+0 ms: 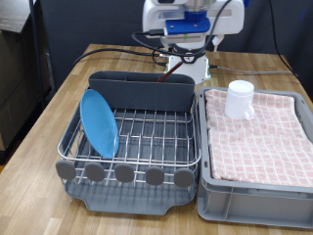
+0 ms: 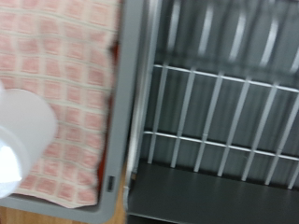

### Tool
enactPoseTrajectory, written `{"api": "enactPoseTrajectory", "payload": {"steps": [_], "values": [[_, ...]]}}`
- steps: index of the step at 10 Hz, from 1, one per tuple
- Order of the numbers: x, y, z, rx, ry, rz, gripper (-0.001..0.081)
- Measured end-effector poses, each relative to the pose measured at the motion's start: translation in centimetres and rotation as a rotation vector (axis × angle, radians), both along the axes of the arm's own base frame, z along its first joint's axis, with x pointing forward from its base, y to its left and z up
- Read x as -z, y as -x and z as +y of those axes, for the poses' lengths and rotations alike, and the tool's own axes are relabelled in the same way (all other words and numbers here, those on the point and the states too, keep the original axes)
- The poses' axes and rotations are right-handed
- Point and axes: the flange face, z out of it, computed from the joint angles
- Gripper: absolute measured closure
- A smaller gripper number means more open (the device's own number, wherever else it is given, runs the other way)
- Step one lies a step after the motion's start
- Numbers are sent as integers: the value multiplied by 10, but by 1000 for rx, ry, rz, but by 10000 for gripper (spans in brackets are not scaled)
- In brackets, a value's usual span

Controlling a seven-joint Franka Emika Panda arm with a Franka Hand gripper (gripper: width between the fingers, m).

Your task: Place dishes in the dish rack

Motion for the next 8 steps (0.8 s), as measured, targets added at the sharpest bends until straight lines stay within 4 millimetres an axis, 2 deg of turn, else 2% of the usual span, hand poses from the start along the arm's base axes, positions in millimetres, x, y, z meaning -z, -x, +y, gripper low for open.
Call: {"api": "enactPoseTrajectory", "payload": {"steps": [4,8], "values": [[-1,3,74,-5,31,-4,3],[1,6,121,-5,56,-1,3]]}}
